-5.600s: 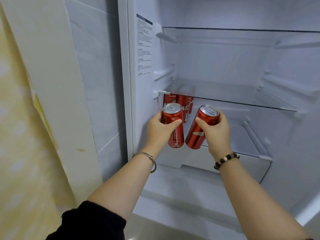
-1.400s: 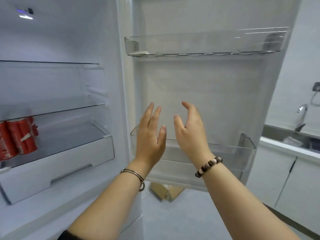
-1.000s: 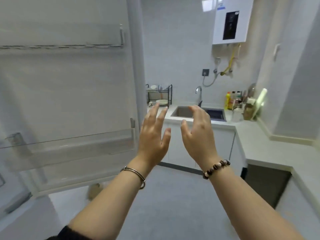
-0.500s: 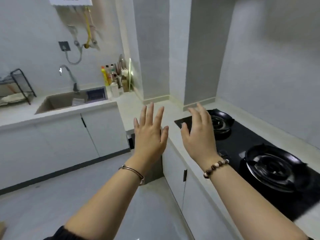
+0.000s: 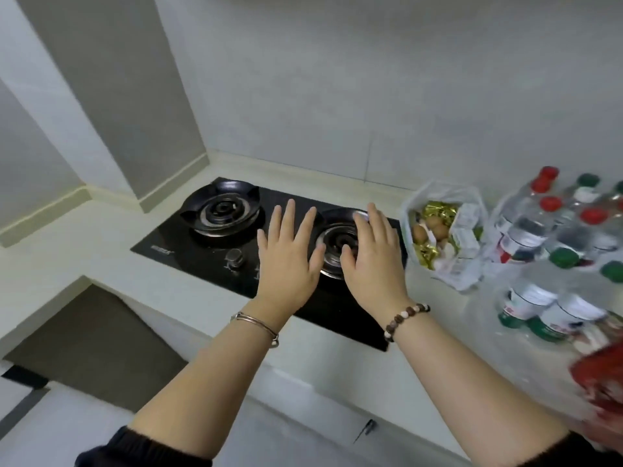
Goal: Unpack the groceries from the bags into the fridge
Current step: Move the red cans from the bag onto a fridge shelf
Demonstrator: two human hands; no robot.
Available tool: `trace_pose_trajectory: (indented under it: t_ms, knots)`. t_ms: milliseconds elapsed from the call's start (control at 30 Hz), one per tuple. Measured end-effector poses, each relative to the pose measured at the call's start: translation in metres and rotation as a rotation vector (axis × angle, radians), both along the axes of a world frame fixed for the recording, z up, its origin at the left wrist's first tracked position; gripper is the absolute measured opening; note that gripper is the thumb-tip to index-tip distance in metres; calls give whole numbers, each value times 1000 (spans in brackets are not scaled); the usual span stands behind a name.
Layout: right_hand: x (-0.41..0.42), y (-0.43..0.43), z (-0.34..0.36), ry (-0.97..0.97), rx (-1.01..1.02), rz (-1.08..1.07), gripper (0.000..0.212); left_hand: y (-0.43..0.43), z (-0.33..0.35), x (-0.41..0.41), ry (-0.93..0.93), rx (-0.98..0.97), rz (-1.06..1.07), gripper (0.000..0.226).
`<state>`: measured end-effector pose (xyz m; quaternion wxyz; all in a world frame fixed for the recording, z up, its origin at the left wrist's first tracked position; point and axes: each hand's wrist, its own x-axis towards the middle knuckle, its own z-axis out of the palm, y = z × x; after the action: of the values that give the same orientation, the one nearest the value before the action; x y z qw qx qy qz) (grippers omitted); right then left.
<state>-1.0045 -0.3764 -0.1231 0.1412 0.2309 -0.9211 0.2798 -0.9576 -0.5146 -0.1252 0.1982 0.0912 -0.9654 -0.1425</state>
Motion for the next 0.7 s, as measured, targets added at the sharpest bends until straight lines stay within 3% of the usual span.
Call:
trace_pose_trajectory:
  t_ms: [267,467,700]
  knots:
    - [-33,104,-7,-33,41,-242,56,89,-16,-59,-78,29,-257,67]
    - [-44,165,-7,-50,30,-291,54,148,-24,-80,-52,147,-381,63]
    - [-48,250,-10,-82,89,-394,26,222,-37,-87,-68,297,-582,47]
